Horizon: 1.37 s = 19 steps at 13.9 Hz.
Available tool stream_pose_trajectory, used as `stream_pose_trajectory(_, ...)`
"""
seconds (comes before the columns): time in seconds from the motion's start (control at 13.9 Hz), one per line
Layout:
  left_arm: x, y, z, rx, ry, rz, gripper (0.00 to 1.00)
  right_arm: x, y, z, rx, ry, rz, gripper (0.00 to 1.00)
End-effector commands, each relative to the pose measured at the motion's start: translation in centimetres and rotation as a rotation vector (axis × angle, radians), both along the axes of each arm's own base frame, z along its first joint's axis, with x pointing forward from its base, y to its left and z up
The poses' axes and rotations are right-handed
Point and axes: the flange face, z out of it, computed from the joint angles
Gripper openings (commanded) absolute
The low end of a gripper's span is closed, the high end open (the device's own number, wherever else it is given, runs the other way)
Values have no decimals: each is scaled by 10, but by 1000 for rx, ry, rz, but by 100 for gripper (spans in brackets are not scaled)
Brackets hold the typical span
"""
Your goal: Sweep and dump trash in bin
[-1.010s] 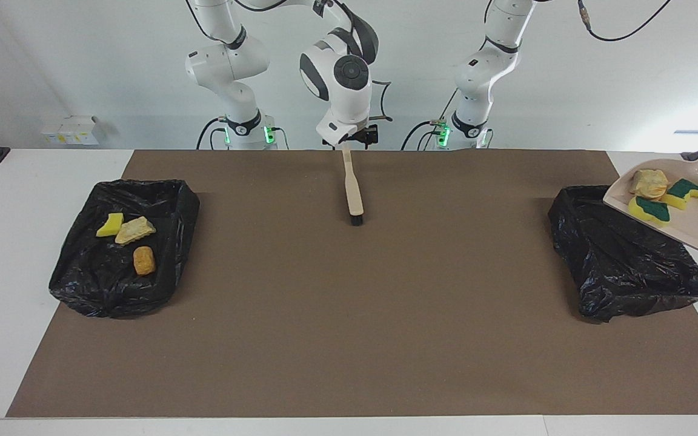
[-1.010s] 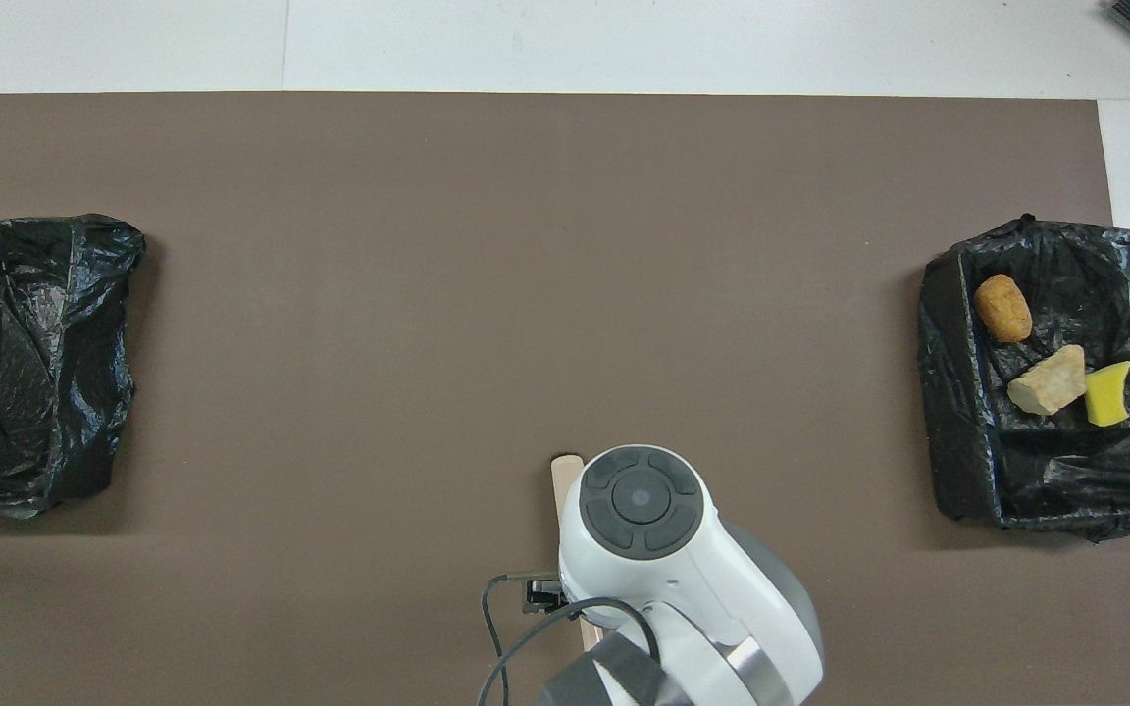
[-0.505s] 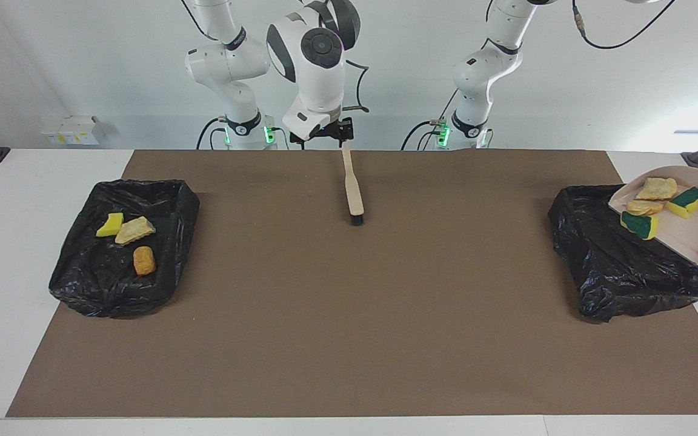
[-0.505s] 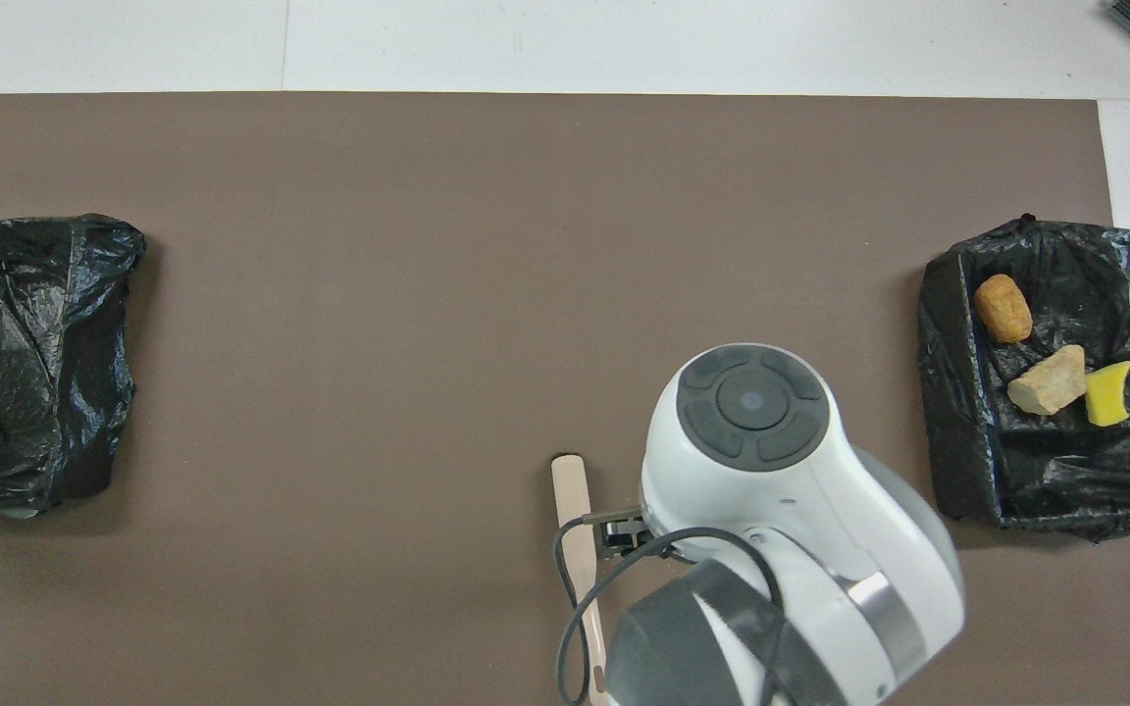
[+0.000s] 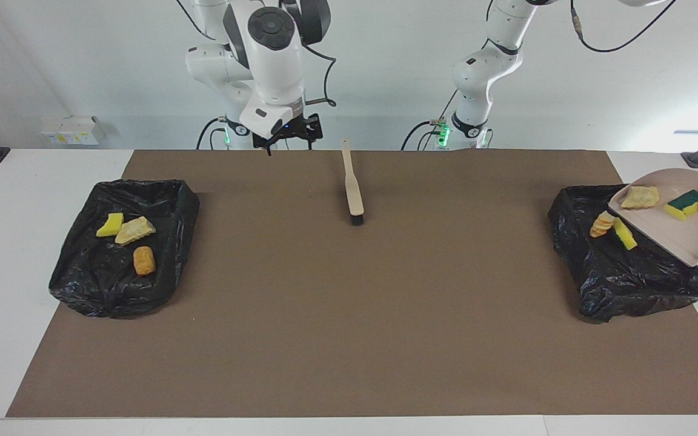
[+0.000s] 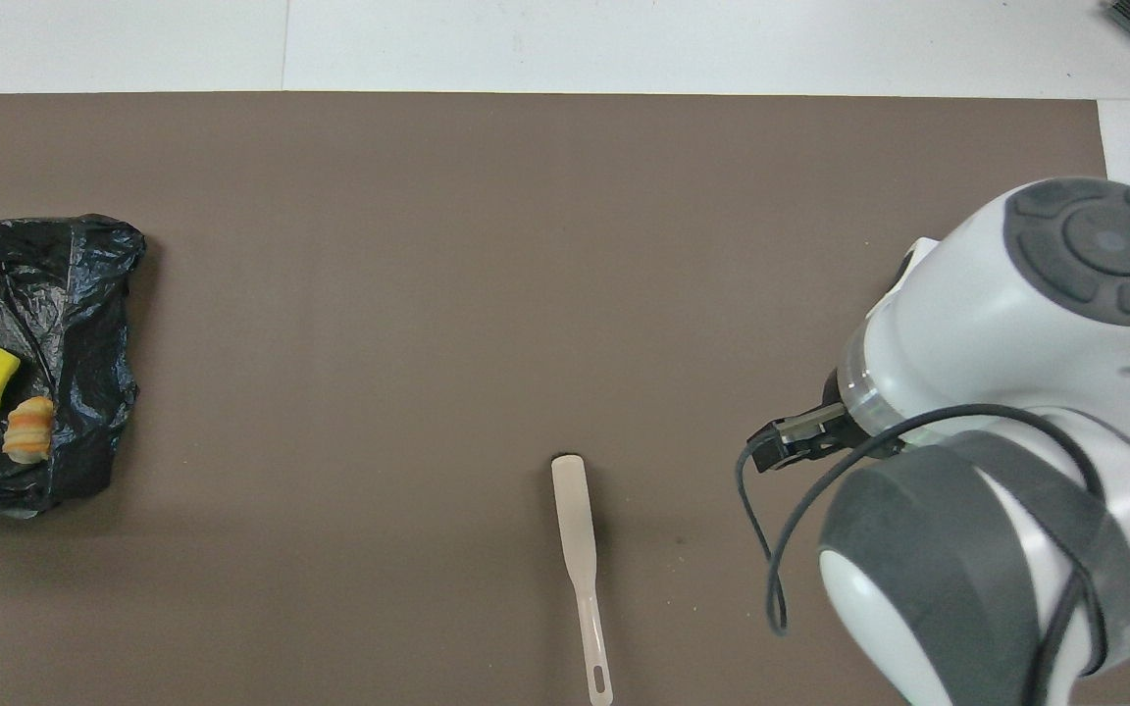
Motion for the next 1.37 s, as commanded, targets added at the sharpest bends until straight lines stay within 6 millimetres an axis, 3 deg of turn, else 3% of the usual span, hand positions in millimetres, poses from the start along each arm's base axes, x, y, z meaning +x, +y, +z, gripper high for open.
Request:
stream_pose_trajectory(0.0, 5, -16, 0, 59, 33, -47, 0, 8, -15, 12, -33, -14, 50, 100)
stream_pose_trajectory(0.22, 27, -44, 3, 187, 89, -150, 0, 12, -20, 21, -75, -60, 52, 100)
stream_pose_trajectory(0.36, 32, -45, 4, 277, 132, -188, 0, 16, -25, 27, -72, -80, 33, 100)
stream_pose_trajectory(0.58, 45, -64, 4, 345, 163, -244, 0, 32, -39, 40, -40, -188, -26, 100)
stream_pose_trajectory(0.79, 49, -75, 6, 362, 177, -260, 0, 43, -71, 49, -26, -242, -119, 100)
stream_pose_trajectory(0.94, 55, -98, 4, 363, 190, -281, 0, 51, -106, 54, -23, -277, -200, 100)
stream_pose_trajectory(1.08, 58, -106, 4, 379, 201, -292, 0, 56, -137, 66, -20, -311, -256, 100)
stream_pose_trajectory(1.3, 61, -113, 6, 369, 192, -299, 0, 54, -175, 70, -5, -292, -326, 100)
